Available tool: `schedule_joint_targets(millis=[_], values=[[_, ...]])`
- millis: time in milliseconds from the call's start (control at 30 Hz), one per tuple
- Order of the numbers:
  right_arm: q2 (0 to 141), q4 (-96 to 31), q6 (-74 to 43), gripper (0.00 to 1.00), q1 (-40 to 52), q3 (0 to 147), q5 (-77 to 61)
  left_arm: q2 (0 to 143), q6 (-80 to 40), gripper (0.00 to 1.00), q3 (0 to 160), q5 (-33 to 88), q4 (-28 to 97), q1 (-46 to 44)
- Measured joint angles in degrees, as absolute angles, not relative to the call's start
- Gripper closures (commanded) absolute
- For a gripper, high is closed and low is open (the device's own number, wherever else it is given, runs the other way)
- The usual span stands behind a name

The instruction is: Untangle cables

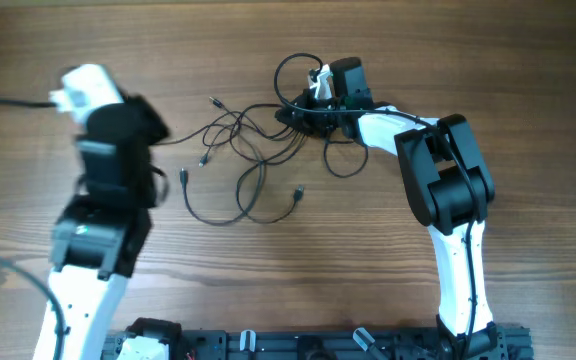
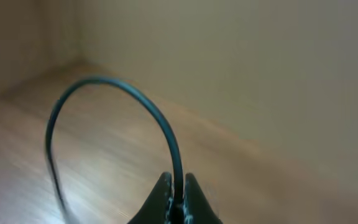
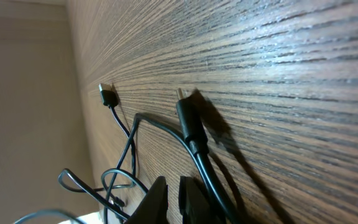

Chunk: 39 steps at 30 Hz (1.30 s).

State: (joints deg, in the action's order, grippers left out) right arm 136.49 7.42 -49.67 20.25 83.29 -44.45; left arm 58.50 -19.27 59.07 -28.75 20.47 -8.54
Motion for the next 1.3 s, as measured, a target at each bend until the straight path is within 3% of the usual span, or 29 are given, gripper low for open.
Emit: schedule_joint_targets(millis=[133,233,433,633,1100,1200,1300], values=[[136.5,7.4,-49.7,0.89,20.3,83.3,-44.4,60.4,-18.3,0.96,59.1,-28.9,19.3,-1.2],[136.5,7.5,-49.7,0.89,20.3,83.3,-44.4,65.5,-17.8,0.96,59.1,-27.4,25.5,2.4],[136.5,7.9,-49.9,0.88,20.3,83.2,-44.3,74.5,-18.4,0.96,59.1,-11.7,40.4,2.2],[136.5,8.0,-49.9,0.88,20.2,83.2,-44.2,83.2,-19.6,0.96,59.1,-4.3,53.8,-2.7],[136.5,7.9,-49.9,0.88,20.2,83.2,-44.2,101.1,-15.1,0.92,59.0,-2.6,52.9,-20.9],[136.5,7.9,-49.9,0.88,20.2,83.2,-44.2,101.4,-15.1,0.87,58.7,-2.6,53.0,-22.1],[136.5,7.9,-49.9,0.88,20.2,83.2,-44.2,101.4,-14.4,0.70,58.7,-2.6,53.2,-22.6]])
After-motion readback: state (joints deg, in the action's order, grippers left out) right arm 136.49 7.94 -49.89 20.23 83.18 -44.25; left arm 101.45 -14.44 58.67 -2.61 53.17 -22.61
